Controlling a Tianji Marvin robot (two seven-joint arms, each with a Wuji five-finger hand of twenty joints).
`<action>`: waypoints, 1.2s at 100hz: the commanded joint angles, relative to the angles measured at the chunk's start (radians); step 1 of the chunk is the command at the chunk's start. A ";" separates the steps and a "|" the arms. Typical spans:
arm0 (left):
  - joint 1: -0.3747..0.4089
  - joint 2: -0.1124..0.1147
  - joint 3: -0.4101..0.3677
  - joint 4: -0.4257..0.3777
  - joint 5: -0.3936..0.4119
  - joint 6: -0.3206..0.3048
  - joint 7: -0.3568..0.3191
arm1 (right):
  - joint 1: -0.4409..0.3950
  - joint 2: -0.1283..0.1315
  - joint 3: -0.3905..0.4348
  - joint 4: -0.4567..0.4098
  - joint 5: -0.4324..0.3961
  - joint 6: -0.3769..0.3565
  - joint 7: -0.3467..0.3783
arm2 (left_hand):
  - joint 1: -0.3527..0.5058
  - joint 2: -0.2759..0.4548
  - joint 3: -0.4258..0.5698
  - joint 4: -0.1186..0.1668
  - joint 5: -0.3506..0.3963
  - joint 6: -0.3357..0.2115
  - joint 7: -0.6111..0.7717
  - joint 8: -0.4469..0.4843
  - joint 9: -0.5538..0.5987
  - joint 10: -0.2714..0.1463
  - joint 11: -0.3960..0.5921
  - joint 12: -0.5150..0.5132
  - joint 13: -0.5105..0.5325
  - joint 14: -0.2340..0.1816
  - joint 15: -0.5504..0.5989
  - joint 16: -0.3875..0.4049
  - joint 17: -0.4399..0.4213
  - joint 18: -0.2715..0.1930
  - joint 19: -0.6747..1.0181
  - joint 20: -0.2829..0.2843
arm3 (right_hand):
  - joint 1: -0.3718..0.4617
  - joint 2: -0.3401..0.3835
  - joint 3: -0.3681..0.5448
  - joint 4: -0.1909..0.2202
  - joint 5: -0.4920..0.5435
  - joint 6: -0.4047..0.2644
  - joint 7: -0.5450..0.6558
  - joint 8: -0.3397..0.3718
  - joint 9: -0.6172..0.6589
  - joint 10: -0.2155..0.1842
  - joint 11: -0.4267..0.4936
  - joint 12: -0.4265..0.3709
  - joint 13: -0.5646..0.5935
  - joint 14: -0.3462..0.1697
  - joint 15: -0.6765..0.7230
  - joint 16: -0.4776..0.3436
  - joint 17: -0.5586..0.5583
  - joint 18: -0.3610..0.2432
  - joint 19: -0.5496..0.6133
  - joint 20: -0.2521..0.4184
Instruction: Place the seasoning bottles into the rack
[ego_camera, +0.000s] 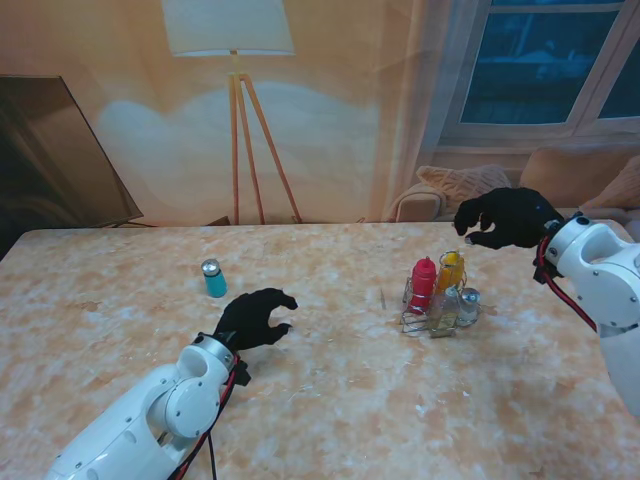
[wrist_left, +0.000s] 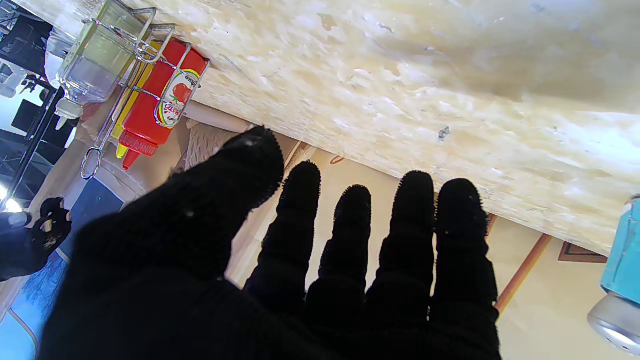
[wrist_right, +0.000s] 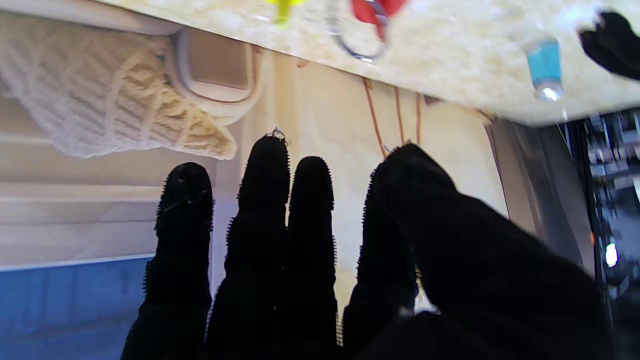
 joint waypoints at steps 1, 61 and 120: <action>0.010 -0.001 -0.005 -0.013 0.007 -0.005 -0.011 | -0.058 -0.020 -0.001 -0.022 0.018 0.010 -0.008 | -0.001 -0.015 0.023 0.014 0.021 -0.007 0.022 0.012 0.017 -0.012 0.009 0.009 -0.015 -0.005 -0.005 0.005 -0.011 -0.012 -0.002 0.009 | 0.021 0.045 -0.037 0.022 0.021 0.011 0.021 0.005 0.020 -0.001 0.028 0.046 0.016 -0.004 0.031 0.036 0.004 -0.010 0.022 0.022; 0.051 0.018 -0.080 -0.074 0.071 -0.063 -0.039 | -0.193 -0.060 -0.078 -0.028 0.080 0.034 -0.204 | 0.003 -0.005 0.010 0.017 0.020 -0.009 0.015 0.010 0.024 -0.009 0.007 0.009 -0.009 -0.009 -0.007 0.004 -0.010 -0.012 -0.003 0.011 | 0.050 0.089 -0.085 0.043 0.069 -0.005 0.043 0.047 0.056 -0.012 0.076 0.099 0.029 -0.014 0.129 0.087 0.013 -0.007 0.048 0.056; 0.041 0.050 -0.211 -0.134 0.165 -0.168 -0.151 | -0.194 -0.066 -0.098 -0.001 0.091 0.001 -0.248 | 0.001 -0.002 0.003 0.019 0.012 -0.008 0.002 0.008 0.024 -0.004 0.001 0.009 -0.010 -0.009 -0.011 0.004 -0.011 -0.016 -0.008 0.012 | 0.039 0.090 -0.093 0.042 0.070 -0.009 0.045 0.047 0.055 -0.016 0.080 0.093 0.029 -0.015 0.135 0.085 0.005 0.001 0.043 0.060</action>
